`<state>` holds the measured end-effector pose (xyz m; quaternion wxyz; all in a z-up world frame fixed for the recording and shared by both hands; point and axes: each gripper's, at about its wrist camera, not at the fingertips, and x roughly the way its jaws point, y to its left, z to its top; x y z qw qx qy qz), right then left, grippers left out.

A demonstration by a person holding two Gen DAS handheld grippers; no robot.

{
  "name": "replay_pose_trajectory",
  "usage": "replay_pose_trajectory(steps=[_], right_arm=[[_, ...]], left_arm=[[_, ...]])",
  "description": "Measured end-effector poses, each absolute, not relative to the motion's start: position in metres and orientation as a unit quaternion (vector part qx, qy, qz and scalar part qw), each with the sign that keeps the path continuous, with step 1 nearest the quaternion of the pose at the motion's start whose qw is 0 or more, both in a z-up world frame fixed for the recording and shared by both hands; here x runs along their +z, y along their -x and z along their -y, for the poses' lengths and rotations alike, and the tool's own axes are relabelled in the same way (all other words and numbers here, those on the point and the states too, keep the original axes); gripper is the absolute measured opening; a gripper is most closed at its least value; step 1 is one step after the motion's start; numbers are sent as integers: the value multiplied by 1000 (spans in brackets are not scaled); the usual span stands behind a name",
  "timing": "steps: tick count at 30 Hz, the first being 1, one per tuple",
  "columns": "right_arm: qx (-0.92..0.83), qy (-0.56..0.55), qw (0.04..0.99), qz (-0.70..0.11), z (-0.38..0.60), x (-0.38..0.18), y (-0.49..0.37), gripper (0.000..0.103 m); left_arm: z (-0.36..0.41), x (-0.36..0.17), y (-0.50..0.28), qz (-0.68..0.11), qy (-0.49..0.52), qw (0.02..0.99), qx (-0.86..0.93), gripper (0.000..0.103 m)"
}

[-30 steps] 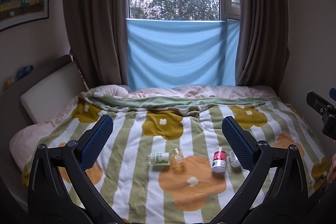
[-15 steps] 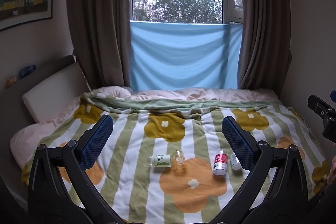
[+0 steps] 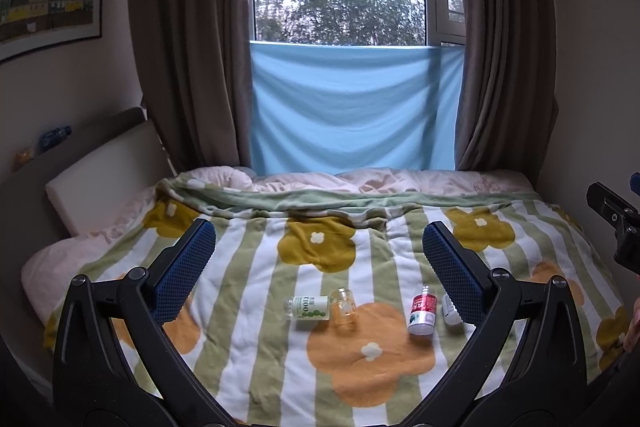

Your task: Flip cup upside down

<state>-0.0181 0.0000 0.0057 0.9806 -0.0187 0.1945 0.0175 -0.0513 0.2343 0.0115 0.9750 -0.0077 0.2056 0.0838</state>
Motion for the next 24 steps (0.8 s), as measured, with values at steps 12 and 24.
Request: replay_pose_trajectory(steps=[12, 24], right_arm=[[18, 19, 980, -195, -1, 5, 19, 103], [7, 15, 975, -223, 6, -7, -1, 103]], left_arm=[[-238, 13, 47, -211, 11, 974, 83, 103], [-226, -8, 1, -291, -8, 956, 31, 103]])
